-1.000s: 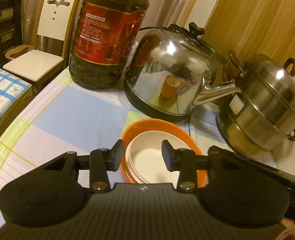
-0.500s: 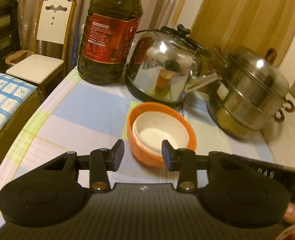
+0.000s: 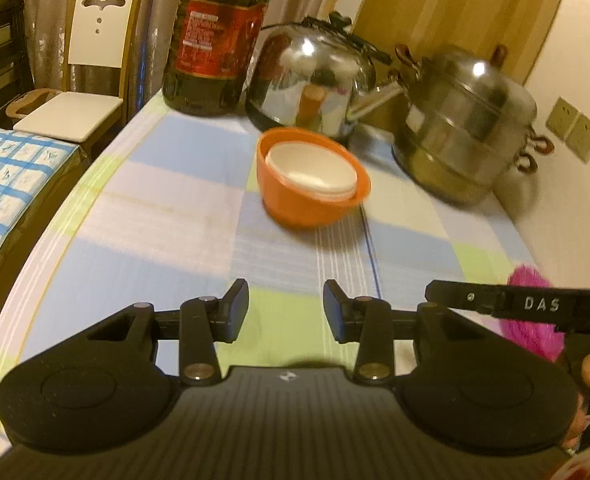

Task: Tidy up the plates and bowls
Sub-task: 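Move both grippers to the rim of the steel bowl, then close the left gripper on the steel bowl rim while the right gripper also closes on it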

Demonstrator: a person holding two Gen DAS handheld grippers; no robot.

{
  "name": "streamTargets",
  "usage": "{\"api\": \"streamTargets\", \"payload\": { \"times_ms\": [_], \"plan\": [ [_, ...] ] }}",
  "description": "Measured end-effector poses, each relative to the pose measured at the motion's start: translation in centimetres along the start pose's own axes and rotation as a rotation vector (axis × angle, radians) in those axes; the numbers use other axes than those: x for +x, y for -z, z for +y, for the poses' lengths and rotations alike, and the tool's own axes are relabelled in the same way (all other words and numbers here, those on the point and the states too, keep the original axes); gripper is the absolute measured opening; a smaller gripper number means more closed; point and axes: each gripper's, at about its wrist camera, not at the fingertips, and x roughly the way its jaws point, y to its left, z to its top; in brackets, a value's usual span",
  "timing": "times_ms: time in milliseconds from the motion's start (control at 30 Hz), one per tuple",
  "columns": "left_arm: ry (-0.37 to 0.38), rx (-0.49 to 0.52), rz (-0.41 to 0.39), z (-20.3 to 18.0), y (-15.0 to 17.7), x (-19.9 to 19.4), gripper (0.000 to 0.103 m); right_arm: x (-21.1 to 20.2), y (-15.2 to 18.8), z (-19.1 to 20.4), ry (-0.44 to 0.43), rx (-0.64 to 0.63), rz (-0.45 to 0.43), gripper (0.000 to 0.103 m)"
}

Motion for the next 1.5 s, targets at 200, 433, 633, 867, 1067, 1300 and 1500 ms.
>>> {"api": "streamTargets", "payload": {
  "times_ms": [200,433,633,867,1067,1300,1500],
  "plan": [
    [-0.020,0.000,0.047,0.2,3.0,-0.5,0.037,-0.2,2.7,0.9,-0.012,0.003,0.059,0.044],
    [-0.061,-0.007,0.109,1.3,5.4,-0.2,0.037,0.8,4.4,1.4,0.004,-0.037,0.118,0.044],
    [-0.041,-0.048,0.140,1.9,6.2,0.4,0.037,1.6,5.0,1.3,-0.003,-0.012,0.161,0.044],
    [-0.038,-0.075,0.181,2.1,6.7,1.2,0.030,2.4,6.2,1.6,0.014,-0.033,0.206,0.044],
    [-0.043,-0.073,0.182,2.1,6.9,1.2,0.020,2.6,6.6,1.8,-0.007,-0.033,0.217,0.041],
    [-0.052,-0.065,0.193,2.0,7.1,1.6,0.012,3.1,7.0,2.5,-0.018,-0.053,0.230,0.024],
    [-0.060,-0.054,0.190,1.8,7.2,1.5,0.012,3.3,7.1,3.0,-0.021,-0.066,0.229,0.013]
  ]
}}
